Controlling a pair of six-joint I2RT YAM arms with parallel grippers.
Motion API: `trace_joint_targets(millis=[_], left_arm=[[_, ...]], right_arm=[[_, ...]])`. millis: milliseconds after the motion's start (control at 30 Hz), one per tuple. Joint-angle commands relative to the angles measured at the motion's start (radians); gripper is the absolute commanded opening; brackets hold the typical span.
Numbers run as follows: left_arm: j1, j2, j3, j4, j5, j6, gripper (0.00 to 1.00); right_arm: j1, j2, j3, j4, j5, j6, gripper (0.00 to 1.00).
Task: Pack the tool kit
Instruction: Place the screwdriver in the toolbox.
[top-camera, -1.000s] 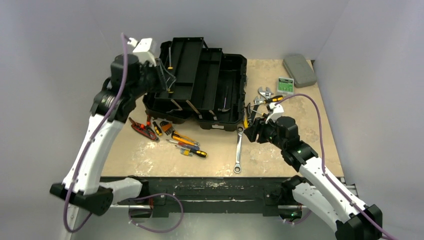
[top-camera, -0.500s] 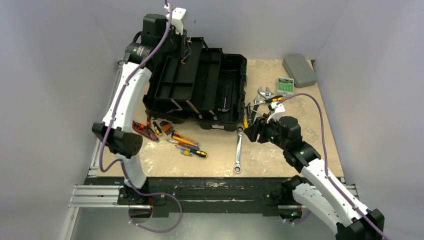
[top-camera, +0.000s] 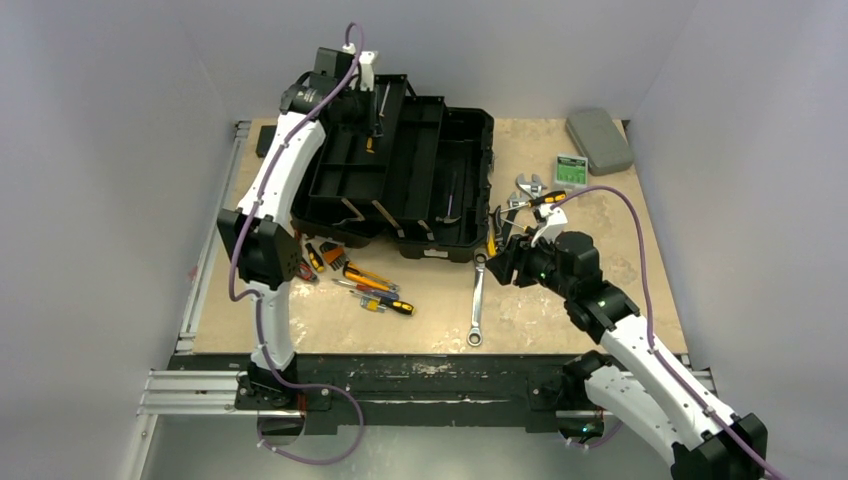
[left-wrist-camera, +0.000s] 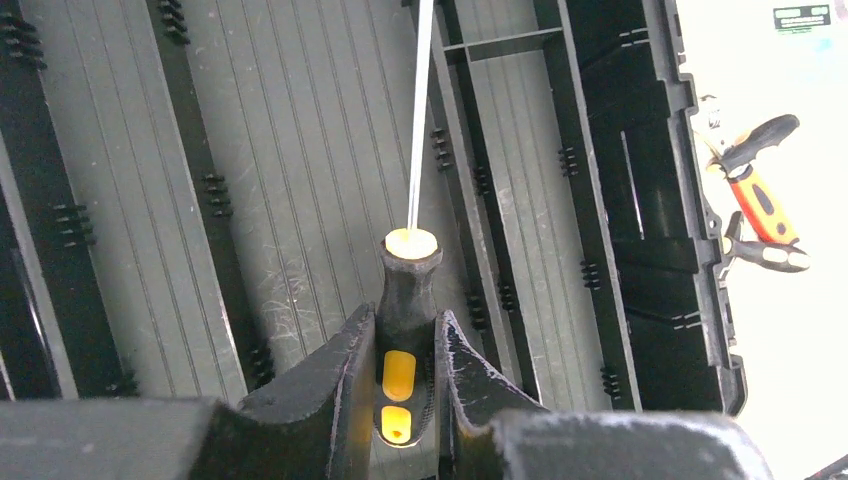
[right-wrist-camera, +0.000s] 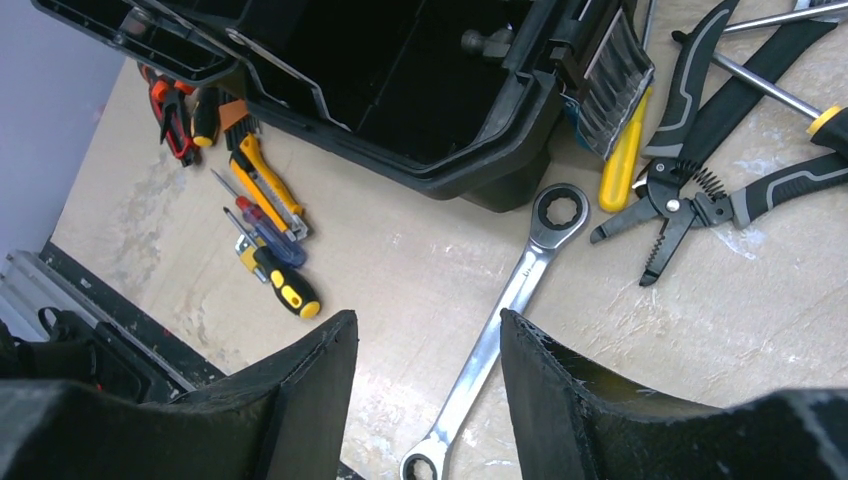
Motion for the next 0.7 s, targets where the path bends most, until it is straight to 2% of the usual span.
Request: trace_joint_targets(millis=[0, 233, 467, 567, 667], left_arm=[[0.016, 0.012, 0.048, 0.010, 0.005, -0.047, 0.03], [0.031, 0.002, 0.066, 0.007, -0.013, -0.051, 0.47], [0.032, -0.098, 0.064, 0.008, -0.032, -0.044, 0.71], [0.031, -0.148, 0.043, -0.013, -0.032, -0.059, 0.98], [0.031, -0.217, -0.019, -0.016, -0.027, -0.096, 1.00]], right_arm=[[0.002, 0.000, 0.026, 0.011, -0.019, -0.001, 0.53], [0.002, -0.032, 0.013, -0.013, -0.006, 0.003, 0.53], [0.002, -0.013, 0.023, -0.024, -0.023, -0.004, 0.56], [0.001, 0.007, 0.024, -0.008, -0.050, -0.006, 0.59], [0.002, 0.030, 0.030, 0.009, -0.083, -0.014, 0.61]])
